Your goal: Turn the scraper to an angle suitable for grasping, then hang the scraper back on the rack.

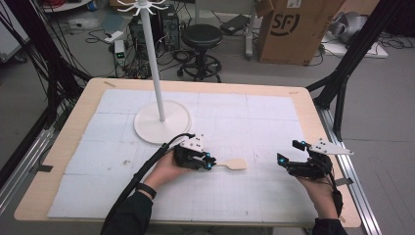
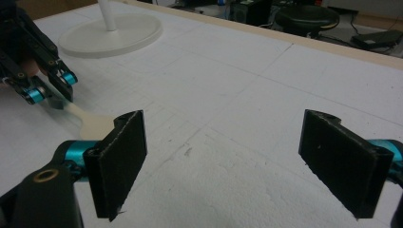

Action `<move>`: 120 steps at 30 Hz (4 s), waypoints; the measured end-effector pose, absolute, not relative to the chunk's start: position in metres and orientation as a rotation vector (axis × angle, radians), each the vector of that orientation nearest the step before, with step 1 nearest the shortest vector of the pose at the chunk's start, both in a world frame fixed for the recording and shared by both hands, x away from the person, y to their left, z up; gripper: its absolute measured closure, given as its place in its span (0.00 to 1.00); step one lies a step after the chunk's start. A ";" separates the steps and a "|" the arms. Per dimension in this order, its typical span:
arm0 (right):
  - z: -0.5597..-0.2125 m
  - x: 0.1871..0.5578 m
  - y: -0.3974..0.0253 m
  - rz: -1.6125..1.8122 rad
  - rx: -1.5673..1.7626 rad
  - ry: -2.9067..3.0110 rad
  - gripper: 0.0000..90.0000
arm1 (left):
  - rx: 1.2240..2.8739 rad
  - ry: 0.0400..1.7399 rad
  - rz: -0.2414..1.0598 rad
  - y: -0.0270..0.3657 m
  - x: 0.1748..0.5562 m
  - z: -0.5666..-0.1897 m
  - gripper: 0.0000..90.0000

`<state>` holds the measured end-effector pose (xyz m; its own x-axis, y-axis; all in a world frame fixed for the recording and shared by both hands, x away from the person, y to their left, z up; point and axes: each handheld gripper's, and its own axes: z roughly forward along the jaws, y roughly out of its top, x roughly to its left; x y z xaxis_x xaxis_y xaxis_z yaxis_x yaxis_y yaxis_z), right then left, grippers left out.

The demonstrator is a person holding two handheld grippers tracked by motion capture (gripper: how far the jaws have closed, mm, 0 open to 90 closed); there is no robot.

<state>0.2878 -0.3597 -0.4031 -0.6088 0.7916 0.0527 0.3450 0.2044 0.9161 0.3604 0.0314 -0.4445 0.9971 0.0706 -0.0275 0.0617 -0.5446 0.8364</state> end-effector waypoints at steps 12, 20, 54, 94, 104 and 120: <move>-0.404 0.286 -0.360 1.385 1.060 2.059 0.17 | 2.166 0.177 0.057 0.023 0.359 -0.448 0.65; -0.403 0.289 -0.357 1.383 1.050 2.066 0.17 | 2.000 0.368 0.092 0.053 0.358 -0.418 0.44; -0.408 0.315 -0.329 1.393 0.977 2.145 0.16 | 1.668 0.843 0.518 0.327 0.309 -0.402 0.13; -0.422 0.345 -0.220 1.347 0.589 2.595 0.21 | 1.665 0.809 0.514 0.332 0.296 -0.402 0.14; -0.437 0.347 -0.196 1.264 0.494 2.743 0.48 | 1.662 0.808 0.508 0.331 0.297 -0.403 0.15; -0.442 0.347 -0.189 1.155 0.407 2.787 0.75 | 1.675 0.806 0.491 0.329 0.300 -0.405 0.16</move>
